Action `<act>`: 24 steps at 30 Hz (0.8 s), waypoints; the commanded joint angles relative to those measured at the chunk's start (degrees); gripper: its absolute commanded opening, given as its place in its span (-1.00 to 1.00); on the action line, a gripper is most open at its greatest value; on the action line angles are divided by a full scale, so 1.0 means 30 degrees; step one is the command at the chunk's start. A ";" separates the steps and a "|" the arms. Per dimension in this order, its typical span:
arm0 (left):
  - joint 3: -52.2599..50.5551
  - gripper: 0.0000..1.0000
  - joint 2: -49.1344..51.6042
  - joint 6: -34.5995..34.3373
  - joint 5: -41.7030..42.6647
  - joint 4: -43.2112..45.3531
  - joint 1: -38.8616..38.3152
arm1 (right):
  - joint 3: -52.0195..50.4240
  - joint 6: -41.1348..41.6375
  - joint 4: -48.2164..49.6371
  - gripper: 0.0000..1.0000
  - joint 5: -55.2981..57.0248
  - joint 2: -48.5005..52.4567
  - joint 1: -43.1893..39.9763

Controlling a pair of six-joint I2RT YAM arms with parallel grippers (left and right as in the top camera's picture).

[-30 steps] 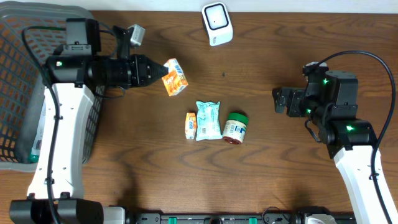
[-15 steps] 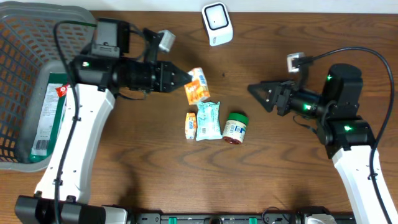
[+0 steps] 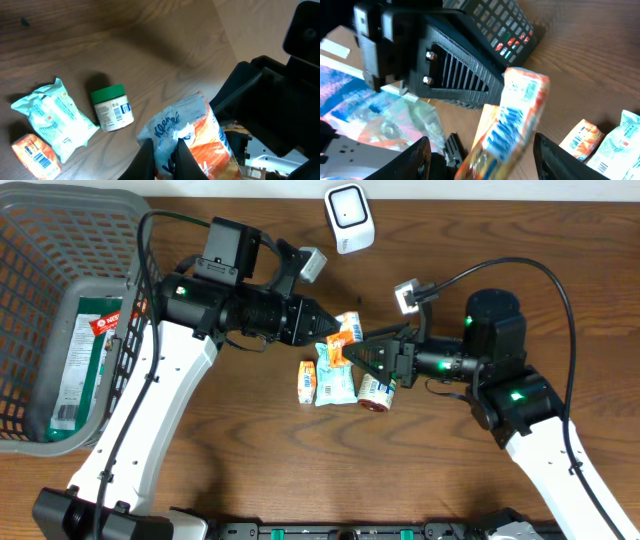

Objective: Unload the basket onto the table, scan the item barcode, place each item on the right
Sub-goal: 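Hand the Kleenex pack from the left gripper to the right gripper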

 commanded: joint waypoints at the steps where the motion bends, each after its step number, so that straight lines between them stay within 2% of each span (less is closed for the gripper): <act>1: -0.0029 -0.85 0.0109 0.0386 -0.0117 0.0029 -0.0160 | 0.0364 0.0036 0.0036 0.08 0.1756 -0.0189 0.0729; 5: -0.0029 -0.85 0.0109 0.0401 -0.0131 0.0036 -0.0197 | 0.0364 -0.0401 -0.0138 -0.34 0.3169 -0.0189 0.1428; 7: -0.0029 -0.84 0.0109 0.0393 -0.0590 0.0051 -0.0189 | 0.0364 -0.0525 -0.0270 -0.44 0.3876 -0.0189 0.1647; 8: -0.0029 -0.75 0.0109 0.0393 -0.1049 0.0058 -0.0197 | 0.0364 -0.0619 -0.0335 -0.46 0.4182 -0.0189 0.1719; 10: -0.0029 -0.19 0.0109 0.0393 -0.2040 0.0051 -0.0189 | 0.0364 -0.1049 -0.0379 -0.49 0.4386 -0.0189 0.1719; 11: -0.0029 -0.02 0.0109 0.0393 -0.2550 0.0051 -0.0189 | 0.0364 -0.1202 -0.0437 -0.52 0.4532 -0.0189 0.1719; 12: -0.0029 0.05 0.0109 0.0393 -0.2994 0.0058 -0.0189 | 0.0357 -0.1399 -0.0532 -0.59 0.4707 -0.0189 0.1719; 18: -0.0029 0.29 0.0102 0.0386 -0.5304 0.0714 0.0036 | 0.0452 -0.2492 -0.2084 -0.89 0.7184 -0.0189 0.1712; 24: -0.0029 0.37 0.0102 -0.0648 -0.7322 0.1049 0.1035 | 0.2849 -0.3934 -0.6725 -0.93 1.1642 -0.0153 0.1705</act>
